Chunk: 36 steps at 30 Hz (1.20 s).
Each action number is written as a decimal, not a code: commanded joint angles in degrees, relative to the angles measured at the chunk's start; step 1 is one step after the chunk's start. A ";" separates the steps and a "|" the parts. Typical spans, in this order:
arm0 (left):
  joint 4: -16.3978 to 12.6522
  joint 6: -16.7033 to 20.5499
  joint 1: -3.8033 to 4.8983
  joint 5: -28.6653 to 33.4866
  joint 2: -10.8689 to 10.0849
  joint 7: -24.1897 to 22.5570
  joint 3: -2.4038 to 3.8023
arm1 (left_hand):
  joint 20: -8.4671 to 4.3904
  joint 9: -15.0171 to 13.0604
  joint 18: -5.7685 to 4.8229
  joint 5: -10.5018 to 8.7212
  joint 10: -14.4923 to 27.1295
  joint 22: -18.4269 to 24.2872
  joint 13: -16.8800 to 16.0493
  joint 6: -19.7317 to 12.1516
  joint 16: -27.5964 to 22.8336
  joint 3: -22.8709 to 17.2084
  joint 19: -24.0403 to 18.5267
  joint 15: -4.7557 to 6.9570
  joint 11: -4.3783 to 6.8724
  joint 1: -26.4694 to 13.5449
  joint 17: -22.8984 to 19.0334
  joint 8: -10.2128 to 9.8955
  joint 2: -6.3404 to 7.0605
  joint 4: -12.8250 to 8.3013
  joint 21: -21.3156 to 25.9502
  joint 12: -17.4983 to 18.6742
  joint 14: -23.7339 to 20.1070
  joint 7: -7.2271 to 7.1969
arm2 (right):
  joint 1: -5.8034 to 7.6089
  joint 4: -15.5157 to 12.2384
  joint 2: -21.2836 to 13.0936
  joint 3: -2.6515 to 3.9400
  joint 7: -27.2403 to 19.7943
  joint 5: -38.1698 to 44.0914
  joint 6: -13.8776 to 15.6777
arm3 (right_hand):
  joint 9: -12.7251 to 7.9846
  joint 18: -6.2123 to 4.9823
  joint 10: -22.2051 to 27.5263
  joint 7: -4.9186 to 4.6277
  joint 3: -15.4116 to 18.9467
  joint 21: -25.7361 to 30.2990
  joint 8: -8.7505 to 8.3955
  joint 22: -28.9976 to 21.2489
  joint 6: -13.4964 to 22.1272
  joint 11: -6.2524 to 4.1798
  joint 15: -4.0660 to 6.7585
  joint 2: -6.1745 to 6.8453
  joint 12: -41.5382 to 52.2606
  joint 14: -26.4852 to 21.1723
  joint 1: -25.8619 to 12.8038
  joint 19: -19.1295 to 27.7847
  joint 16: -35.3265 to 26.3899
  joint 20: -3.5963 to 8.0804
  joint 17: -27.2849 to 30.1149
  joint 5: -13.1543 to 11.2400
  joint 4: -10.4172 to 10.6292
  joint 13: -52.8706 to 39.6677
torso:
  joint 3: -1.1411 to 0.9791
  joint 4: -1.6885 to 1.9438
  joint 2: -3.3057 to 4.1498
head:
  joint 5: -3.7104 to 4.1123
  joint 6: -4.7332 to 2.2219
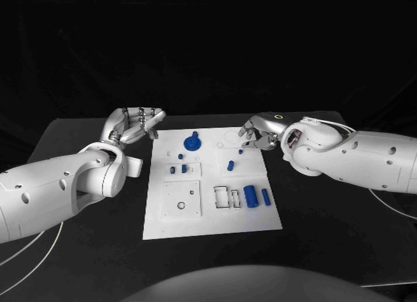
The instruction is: Assemble the parts on the task board
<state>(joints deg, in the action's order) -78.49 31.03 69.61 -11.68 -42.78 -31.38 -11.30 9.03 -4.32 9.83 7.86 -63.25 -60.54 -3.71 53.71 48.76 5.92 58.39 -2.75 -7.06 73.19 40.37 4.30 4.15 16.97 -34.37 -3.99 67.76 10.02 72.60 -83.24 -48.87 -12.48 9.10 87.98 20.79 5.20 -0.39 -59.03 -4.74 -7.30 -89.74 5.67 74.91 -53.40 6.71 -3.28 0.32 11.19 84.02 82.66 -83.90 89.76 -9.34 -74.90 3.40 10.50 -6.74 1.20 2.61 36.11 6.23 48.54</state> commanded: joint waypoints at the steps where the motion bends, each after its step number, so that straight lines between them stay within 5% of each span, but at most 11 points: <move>1: -0.14 -0.89 0.00 1.21 -0.06 -1.10 0.00 | -0.35 -0.07 -1.20 0.42 -0.19 -5.65 -0.09 -0.17 8.80 0.10 5.20 0.30 0.63 0.26 8.73 0.46 -0.86 -0.09 -9.74 -0.06 4.48 -0.24 | -0.10 -0.17 0.29 0.04 3.18 4.39 -4.67 | -0.11 0.39 -0.57 0.07 0.02 -0.26 -0.35 15.09 -0.45 -0.05 0.46 0.42 -0.43 5.98 0.21 -6.10 0.24 0.25 -15.10 -0.38 -0.35 0.27 | -0.03 -0.11 -0.04 | -0.05 0.08; 3: -0.03 -0.92 -0.01 1.22 -0.06 -1.00 -0.03 | -0.58 -0.09 -2.44 0.43 -0.38 -10.23 -0.10 -0.11 15.46 0.26 9.49 0.48 0.78 0.37 15.71 0.62 -1.12 -0.13 -17.81 -0.09 8.15 -0.33 | -0.12 -0.22 0.41 0.04 3.38 4.50 -5.03 | -0.15 0.39 -0.79 0.07 0.02 -0.26 -0.40 15.09 -0.57 -0.08 0.49 0.41 -0.53 5.98 0.17 -6.10 0.24 0.28 -15.10 -0.40 -0.33 0.47 | -0.02 -0.05 -0.03 | 0.02 0.05; 6: 0.15 -0.95 -0.01 1.23 -0.01 -0.85 -0.08 | -0.66 -0.10 -2.89 0.48 -0.46 -12.31 -0.09 -0.10 18.25 0.40 10.77 0.53 0.78 0.48 18.64 0.74 -1.36 -0.14 -21.13 -0.08 9.20 -0.36 | -0.17 -0.17 0.62 0.05 3.58 4.57 -5.43 | -0.19 0.39 -1.04 0.07 -0.02 -0.26 -0.42 15.09 -0.83 -0.13 0.53 0.36 -0.70 5.98 0.14 -6.10 0.24 0.32 -15.10 -0.41 -0.32 0.77 | 0.03 0.00 -0.03 | 0.08 0.06; 36: 0.99 -1.24 -0.09 1.23 0.46 -0.34 -0.26 | -0.68 -0.12 -2.91 0.44 -0.53 -13.28 -0.10 -0.05 18.95 0.43 10.59 0.56 0.82 0.72 19.06 0.91 -2.32 -0.18 -22.20 -0.07 9.08 -0.40 | -1.69 4.48 5.89 0.05 8.01 6.62 -11.76 | -0.53 0.39 -2.76 0.25 -1.34 -0.26 -0.56 15.09 -3.81 -1.27 2.14 0.11 -2.78 5.98 1.58 -6.10 0.24 1.68 -15.10 -0.44 -1.22 3.22 | 0.03 0.05 0.01 | -0.55 -0.12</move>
<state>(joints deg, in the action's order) -77.41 30.73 69.51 -10.71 -42.46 -31.33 -11.59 8.32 -4.38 7.11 8.09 -63.68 -73.77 -3.74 53.73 68.10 6.07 69.35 -2.24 -6.63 73.87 59.50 4.85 2.56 16.82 -56.79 -3.99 77.29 10.02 70.98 -78.94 -43.07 -12.43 15.56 92.89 10.92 4.76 -0.39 -61.49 -4.65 -8.40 -89.74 5.45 74.94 -56.80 5.49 -1.51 0.24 8.63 84.13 83.81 -83.91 89.76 -8.07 -74.94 3.19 9.40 -3.60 1.24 2.65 36.12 5.81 48.33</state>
